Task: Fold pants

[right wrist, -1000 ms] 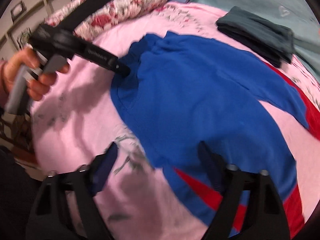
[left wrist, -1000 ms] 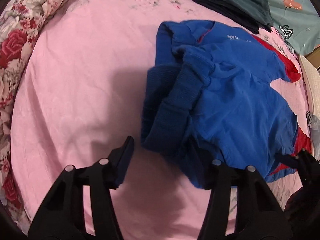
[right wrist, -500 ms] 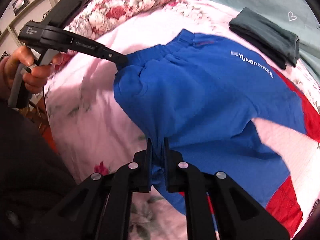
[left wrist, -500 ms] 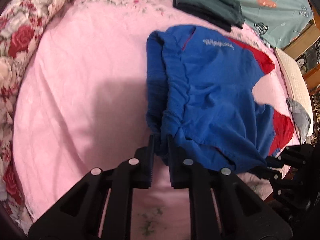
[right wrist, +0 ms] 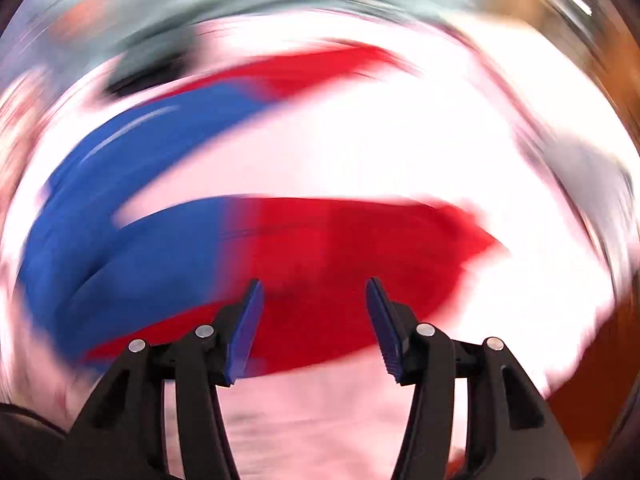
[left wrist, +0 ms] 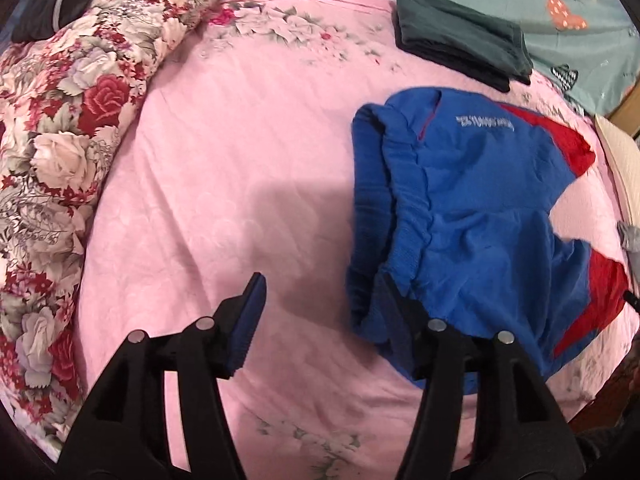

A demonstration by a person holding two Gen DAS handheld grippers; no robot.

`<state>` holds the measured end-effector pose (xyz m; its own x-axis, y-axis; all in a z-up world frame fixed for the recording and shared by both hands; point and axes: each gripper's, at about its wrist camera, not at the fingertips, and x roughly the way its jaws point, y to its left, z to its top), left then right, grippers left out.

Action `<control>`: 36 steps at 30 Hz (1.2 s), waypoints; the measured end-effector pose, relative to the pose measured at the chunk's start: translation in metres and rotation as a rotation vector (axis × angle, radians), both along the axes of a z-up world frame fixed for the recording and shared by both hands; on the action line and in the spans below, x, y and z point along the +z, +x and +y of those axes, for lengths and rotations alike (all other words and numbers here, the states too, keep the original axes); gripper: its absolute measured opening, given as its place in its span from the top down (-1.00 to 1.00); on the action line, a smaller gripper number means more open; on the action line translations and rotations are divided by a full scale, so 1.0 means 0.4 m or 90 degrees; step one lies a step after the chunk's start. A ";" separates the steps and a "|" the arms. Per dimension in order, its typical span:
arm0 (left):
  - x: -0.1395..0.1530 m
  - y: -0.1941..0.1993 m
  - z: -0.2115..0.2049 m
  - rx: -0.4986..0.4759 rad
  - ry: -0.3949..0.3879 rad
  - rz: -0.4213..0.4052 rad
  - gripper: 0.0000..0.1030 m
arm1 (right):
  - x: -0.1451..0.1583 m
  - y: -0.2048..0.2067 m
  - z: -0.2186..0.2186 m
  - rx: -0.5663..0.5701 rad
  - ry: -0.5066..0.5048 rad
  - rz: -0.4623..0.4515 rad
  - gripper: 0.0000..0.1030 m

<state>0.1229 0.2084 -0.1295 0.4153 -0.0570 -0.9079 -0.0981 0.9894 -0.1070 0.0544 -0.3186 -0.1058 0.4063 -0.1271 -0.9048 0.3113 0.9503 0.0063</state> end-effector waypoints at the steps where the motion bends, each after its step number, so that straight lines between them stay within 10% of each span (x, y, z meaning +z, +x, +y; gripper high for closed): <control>1: 0.016 -0.004 -0.005 0.002 -0.004 -0.007 -0.17 | -0.013 -0.009 -0.068 -0.058 0.016 0.001 -0.06; 6: 0.063 -0.017 -0.102 -0.031 0.017 -0.035 -0.38 | -0.087 0.022 -0.230 -0.124 0.103 -0.002 -0.08; 9: 0.054 -0.010 -0.175 -0.057 0.023 -0.023 -0.38 | -0.096 0.044 -0.230 -0.102 0.065 0.006 0.72; 12: 0.022 -0.006 -0.240 -0.073 0.030 0.001 -0.38 | -0.075 0.000 -0.257 -0.097 0.069 -0.002 0.82; 17: -0.068 -0.007 -0.321 -0.096 0.044 0.062 -0.38 | -0.087 -0.103 -0.298 -0.124 0.022 0.025 0.67; 20: -0.104 -0.008 -0.333 -0.101 0.067 0.107 -0.38 | -0.096 -0.115 -0.304 -0.108 0.002 0.048 0.08; 25: 0.030 0.031 -0.257 -0.066 0.054 0.021 -0.47 | 0.080 -0.116 -0.326 -0.121 -0.055 -0.047 -0.04; 29: 0.098 0.162 -0.197 -0.069 0.078 -0.038 -0.55 | 0.170 0.049 -0.236 0.054 -0.024 -0.109 -0.04; 36: 0.013 0.387 -0.185 -0.135 0.064 0.041 -0.57 | 0.146 0.461 0.172 0.494 0.007 -0.101 -0.15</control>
